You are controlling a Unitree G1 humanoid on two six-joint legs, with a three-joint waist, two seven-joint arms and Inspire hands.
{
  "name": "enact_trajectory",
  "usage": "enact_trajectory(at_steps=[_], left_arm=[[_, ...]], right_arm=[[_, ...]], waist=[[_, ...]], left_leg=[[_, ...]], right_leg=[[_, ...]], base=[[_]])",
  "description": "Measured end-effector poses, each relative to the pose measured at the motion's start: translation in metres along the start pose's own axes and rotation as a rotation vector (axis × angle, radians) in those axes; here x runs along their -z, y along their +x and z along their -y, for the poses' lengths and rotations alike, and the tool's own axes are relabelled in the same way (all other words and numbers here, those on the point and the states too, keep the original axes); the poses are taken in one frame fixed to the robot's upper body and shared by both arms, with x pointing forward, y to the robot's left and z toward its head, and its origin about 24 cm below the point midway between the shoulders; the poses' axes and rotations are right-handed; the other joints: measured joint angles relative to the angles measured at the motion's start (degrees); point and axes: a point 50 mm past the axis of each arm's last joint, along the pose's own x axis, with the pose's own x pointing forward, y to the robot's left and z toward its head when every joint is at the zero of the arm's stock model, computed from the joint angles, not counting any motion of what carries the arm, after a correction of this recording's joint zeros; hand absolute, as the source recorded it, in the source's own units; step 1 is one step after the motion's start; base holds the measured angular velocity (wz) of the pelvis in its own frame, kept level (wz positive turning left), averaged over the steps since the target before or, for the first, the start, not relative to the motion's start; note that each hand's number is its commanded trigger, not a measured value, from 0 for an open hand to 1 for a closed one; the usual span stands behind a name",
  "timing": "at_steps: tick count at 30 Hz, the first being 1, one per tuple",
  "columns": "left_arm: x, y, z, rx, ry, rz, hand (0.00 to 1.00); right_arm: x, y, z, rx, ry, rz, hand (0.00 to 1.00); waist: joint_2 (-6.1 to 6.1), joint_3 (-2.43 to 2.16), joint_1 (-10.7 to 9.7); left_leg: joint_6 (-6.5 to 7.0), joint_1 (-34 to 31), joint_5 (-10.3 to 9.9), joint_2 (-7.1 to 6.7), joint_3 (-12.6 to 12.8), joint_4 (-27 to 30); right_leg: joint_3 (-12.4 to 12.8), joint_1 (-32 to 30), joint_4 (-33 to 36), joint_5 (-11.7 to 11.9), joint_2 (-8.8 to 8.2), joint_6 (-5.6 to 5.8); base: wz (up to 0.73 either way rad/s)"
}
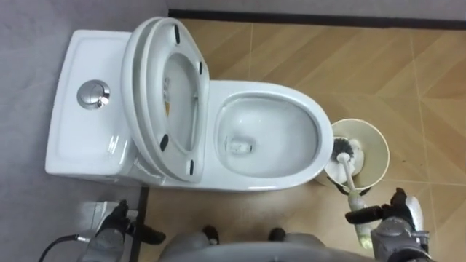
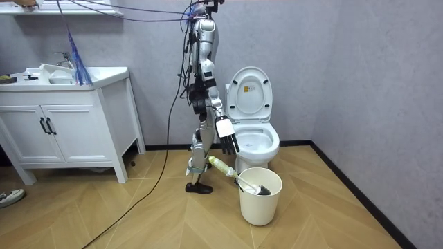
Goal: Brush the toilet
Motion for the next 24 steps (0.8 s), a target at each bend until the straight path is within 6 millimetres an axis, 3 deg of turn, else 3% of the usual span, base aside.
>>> enact_trajectory(at_steps=[4,7,9,10,13,14,15,16,17,18,20,22,24], left_arm=[[-0.018,0.003,0.001,0.001,0.024,0.050,0.00],[-0.034,0.005,0.003,0.016,0.072,0.078,0.00],[-0.055,0.007,0.001,-0.001,0.087,0.130,0.00],[-0.060,0.007,0.000,-0.010,0.085,0.144,0.00],[-0.080,0.007,-0.003,-0.035,0.090,0.193,0.00],[-0.085,0.007,-0.001,-0.036,0.107,0.207,0.00],[-0.092,0.006,-0.001,-0.042,0.110,0.226,0.00],[-0.094,0.006,-0.002,-0.054,0.108,0.235,0.00],[-0.100,0.005,-0.006,-0.075,0.103,0.256,0.00],[-0.109,0.004,-0.001,-0.070,0.080,0.276,0.00],[-0.120,0.003,-0.003,-0.078,0.058,0.303,0.00],[-0.130,0.000,-0.005,-0.089,0.015,0.337,0.00],[-0.148,-0.006,-0.008,-0.098,-0.019,0.410,0.00]], right_arm=[[-0.007,0.002,0.000,0.004,0.011,-0.019,0.00],[-0.022,0.005,0.002,0.010,0.051,-0.024,0.00],[-0.040,0.009,0.006,0.023,0.094,0.001,0.00],[-0.045,0.009,0.008,0.025,0.105,0.012,0.00],[-0.063,0.011,0.011,0.030,0.159,0.044,0.00],[-0.064,0.012,0.014,0.036,0.159,0.048,0.00],[-0.063,0.013,0.016,0.041,0.160,0.046,0.00],[-0.065,0.013,0.016,0.040,0.164,0.049,0.00],[-0.072,0.013,0.018,0.039,0.172,0.067,0.00],[-0.076,0.016,0.027,0.052,0.159,0.081,0.00],[-0.077,0.017,0.027,0.039,0.154,0.084,0.00],[-0.078,0.017,0.028,0.032,0.136,0.092,0.00],[-0.084,0.019,0.037,0.047,0.126,0.107,0.00]], waist=[[0.09,0.08,0.03],[0.69,0.81,0.11],[0.88,1.58,0.97],[0.90,1.70,1.10],[0.82,1.88,0.94],[0.78,2.12,0.71],[0.64,2.85,0.29],[0.23,2.90,0.44],[-0.59,3.04,0.51],[1.07,3.21,0.59],[1.34,3.24,0.74],[1.30,3.27,0.71],[1.30,3.22,0.92]], left_leg=[[0.05,-3.53,0.11,0.06,-0.45,1.03],[0.37,-5.94,0.34,0.06,-0.67,1.85],[0.38,-9.03,0.33,-0.09,-0.66,3.88],[0.38,-9.96,0.33,-0.15,-0.68,4.38],[0.39,-14.36,0.33,-1.17,-3.71,7.29],[0.43,-15.37,0.32,-1.96,-5.29,8.40],[0.93,-16.45,-0.06,-2.67,-8.58,10.29],[1.22,-17.97,-0.36,-3.25,-9.78,11.81],[0.72,-21.95,-1.70,-4.36,-9.44,16.79],[0.04,-26.11,-4.05,-3.70,-8.19,22.16],[-0.01,-30.26,-4.78,-2.83,-5.88,26.89],[0.21,-32.77,-5.46,-2.03,-4.30,29.66],[0.71,-36.91,-7.78,-1.50,-3.16,33.77]], right_leg=[[0.06,-3.63,1.39,0.03,-0.05,-0.04],[-0.22,-7.62,5.26,-0.03,-0.59,-0.04],[-0.23,-11.62,8.70,-0.06,-1.26,-0.06],[-0.17,-12.87,9.63,-0.06,-1.44,-0.06],[-0.01,-19.39,16.79,-0.41,-2.92,-0.32],[0.24,-22.60,22.61,-0.72,-4.26,-0.38],[1.30,-26.03,26.49,-2.62,-5.06,-0.13],[2.83,-27.80,25.10,-3.20,-4.92,-0.22],[3.98,-31.15,21.63,-1.31,-5.05,-2.04],[1.92,-33.88,25.65,-1.44,-5.45,-2.40],[0.98,-36.81,29.35,-2.51,-5.77,-3.33],[1.02,-38.66,31.80,-3.70,-5.89,-3.56],[1.49,-42.82,36.33,-6.08,-6.19,-3.54]], base=[[0.03],[-0.04],[-0.11],[-0.08],[0.08],[0.36],[0.33],[0.24],[0.15],[0.19],[0.31],[0.40],[0.40]])
